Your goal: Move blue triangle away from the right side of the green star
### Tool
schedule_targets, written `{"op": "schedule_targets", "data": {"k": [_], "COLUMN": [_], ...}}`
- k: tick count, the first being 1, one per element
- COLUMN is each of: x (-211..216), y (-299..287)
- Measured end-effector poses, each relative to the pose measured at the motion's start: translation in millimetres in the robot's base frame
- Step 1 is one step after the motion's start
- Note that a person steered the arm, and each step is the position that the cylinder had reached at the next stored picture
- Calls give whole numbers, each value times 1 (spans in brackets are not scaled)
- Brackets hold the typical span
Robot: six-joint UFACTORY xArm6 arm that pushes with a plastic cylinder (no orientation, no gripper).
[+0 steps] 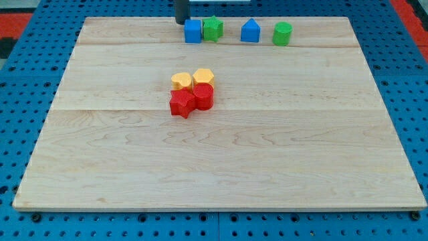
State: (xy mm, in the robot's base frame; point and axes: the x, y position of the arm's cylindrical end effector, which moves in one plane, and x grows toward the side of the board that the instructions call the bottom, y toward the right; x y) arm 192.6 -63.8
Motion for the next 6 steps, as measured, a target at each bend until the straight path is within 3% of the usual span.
{"op": "schedule_targets", "data": {"k": [2,4,6], "x": [8,49,20], "y": [71,169,194]}}
